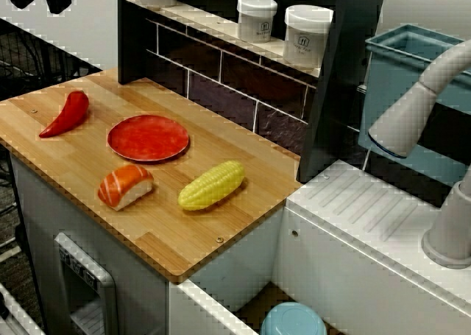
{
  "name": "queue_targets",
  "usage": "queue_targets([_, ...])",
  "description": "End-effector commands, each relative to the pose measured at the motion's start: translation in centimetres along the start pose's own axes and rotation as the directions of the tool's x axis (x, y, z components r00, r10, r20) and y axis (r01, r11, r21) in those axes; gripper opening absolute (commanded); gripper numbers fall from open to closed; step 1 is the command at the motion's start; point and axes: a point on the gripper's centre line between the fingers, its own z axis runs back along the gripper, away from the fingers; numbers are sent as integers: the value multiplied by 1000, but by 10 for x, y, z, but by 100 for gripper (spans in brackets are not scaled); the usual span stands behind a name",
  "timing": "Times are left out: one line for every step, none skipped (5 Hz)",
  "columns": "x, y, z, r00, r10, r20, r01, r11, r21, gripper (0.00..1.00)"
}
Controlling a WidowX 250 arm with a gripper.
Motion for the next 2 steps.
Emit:
queue_targets([7,3,12,999,-5,42,5,1000,11,100])
queue_targets([0,8,2,999,-8,-35,7,999,-35,100])
